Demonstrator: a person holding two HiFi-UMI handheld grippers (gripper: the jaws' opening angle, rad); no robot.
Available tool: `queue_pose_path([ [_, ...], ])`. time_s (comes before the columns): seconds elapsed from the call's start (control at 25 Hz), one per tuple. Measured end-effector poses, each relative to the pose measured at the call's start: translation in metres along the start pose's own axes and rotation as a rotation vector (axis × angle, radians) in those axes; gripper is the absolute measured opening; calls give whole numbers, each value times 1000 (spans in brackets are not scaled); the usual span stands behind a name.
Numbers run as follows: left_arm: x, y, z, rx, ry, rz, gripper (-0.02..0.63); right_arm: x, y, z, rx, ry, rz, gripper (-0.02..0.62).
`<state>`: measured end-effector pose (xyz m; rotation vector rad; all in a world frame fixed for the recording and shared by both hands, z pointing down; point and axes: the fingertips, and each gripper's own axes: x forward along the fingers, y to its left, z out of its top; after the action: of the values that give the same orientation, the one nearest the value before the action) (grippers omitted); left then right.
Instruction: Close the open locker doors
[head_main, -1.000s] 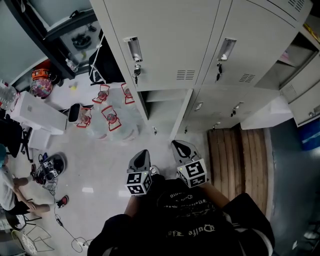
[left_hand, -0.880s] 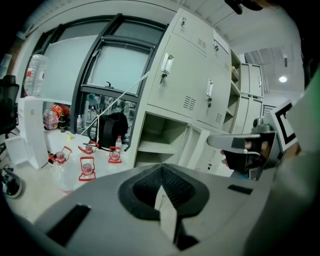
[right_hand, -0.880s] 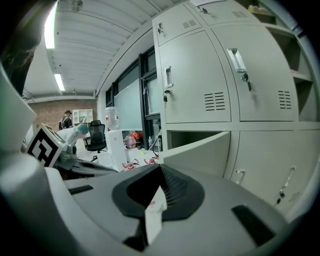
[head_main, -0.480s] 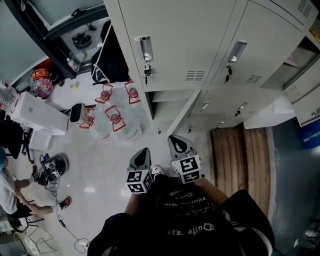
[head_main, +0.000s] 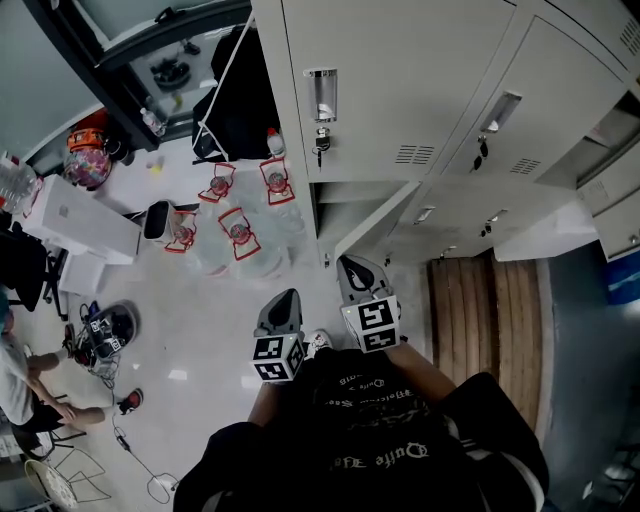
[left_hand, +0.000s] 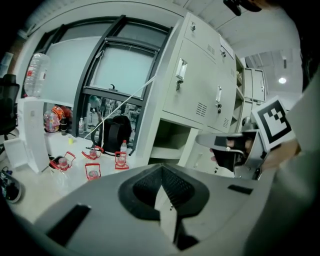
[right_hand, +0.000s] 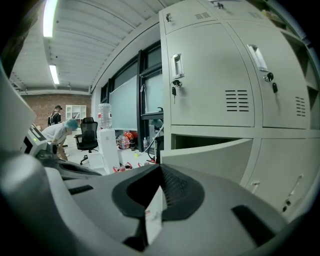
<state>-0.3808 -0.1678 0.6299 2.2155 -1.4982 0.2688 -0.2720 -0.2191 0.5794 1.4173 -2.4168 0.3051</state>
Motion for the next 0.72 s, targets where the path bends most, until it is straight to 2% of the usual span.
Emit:
queue_pose_path([
  [0.12, 3, 9, 5, -3, -7, 1, 6, 12, -7, 3, -1, 2, -33, 6],
  [0.24, 6, 15, 8, -1, -11, -2, 7, 22, -23, 1, 51, 5, -89, 5],
  [0.32, 8, 19, 10, 1, -15, -5, 6, 27, -27, 2, 80, 1, -85, 5],
  [0.72, 12, 42, 19, -2, -14, 18, 6, 62, -23, 13, 49, 4, -66, 5],
])
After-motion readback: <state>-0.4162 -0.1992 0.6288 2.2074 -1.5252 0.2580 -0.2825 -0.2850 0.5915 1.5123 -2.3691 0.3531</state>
